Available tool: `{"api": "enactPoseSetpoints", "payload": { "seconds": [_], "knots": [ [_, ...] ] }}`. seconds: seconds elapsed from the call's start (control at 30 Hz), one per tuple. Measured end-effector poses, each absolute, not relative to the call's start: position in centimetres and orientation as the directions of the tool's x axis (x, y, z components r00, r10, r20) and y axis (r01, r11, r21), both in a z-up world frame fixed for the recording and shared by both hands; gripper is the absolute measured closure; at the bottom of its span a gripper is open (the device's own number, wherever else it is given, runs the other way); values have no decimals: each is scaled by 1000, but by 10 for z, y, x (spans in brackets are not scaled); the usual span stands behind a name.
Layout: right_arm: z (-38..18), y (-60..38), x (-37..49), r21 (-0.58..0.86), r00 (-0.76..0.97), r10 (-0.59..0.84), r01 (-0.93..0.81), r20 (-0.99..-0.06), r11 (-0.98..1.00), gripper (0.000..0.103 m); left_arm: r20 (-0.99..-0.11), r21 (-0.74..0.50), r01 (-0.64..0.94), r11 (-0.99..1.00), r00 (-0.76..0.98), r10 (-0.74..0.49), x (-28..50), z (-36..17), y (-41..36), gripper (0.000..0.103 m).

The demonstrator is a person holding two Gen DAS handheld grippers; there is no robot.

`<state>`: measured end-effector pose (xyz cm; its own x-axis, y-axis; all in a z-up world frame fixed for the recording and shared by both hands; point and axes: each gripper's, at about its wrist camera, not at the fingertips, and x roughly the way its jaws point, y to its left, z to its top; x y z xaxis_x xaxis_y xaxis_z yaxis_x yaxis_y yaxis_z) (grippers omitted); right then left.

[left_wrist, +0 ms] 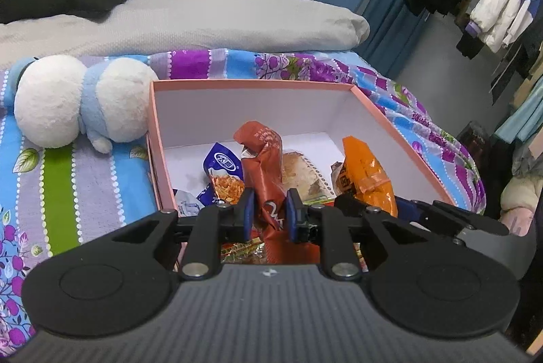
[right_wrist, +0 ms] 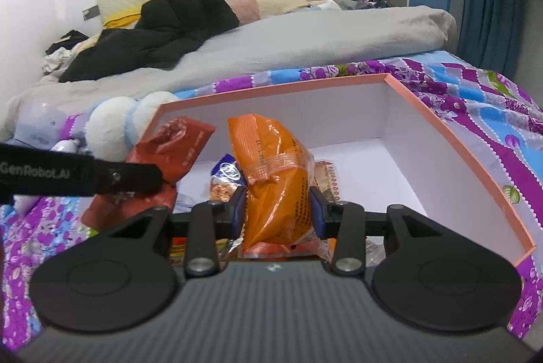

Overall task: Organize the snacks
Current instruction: 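Carry both held packets over the pink box, then open both grippers to drop the packets into the pink box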

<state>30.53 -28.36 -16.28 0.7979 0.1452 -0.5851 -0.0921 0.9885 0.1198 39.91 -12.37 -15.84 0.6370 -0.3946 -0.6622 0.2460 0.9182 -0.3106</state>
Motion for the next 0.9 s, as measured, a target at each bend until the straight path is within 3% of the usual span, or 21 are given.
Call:
{"api": "enactPoseSetpoints", "payload": {
  "seconds": [0.13, 0.2, 0.23, 0.27, 0.67, 0.9],
  "knots": [
    [-167, -282, 312, 116, 785, 156, -108, -600, 987, 60, -659, -332, 238, 913, 634, -405, 396, -158, -118, 79],
    [-166, -280, 311, 115, 779, 163, -116, -605, 987, 56, -665, -337, 222, 915, 632, -399, 395, -156, -117, 66],
    [-165, -280, 310, 117, 779, 165, -118, -605, 986, 49, -665, -334, 219, 917, 635, -394, 393, -154, -116, 56],
    [-164, -280, 308, 120, 780, 168, -120, -603, 986, 47, -658, -328, 220, 918, 644, -390, 390, -151, -115, 53],
    [-122, -280, 267, 129, 827, 177, -127, -534, 983, 47, -581, -309, 258, 915, 711, -396, 330, -95, -105, 52],
    [-94, -273, 229, 130, 857, 192, -146, -478, 981, 47, -528, -320, 265, 910, 748, -403, 279, -69, -95, 45]
  ]
}}
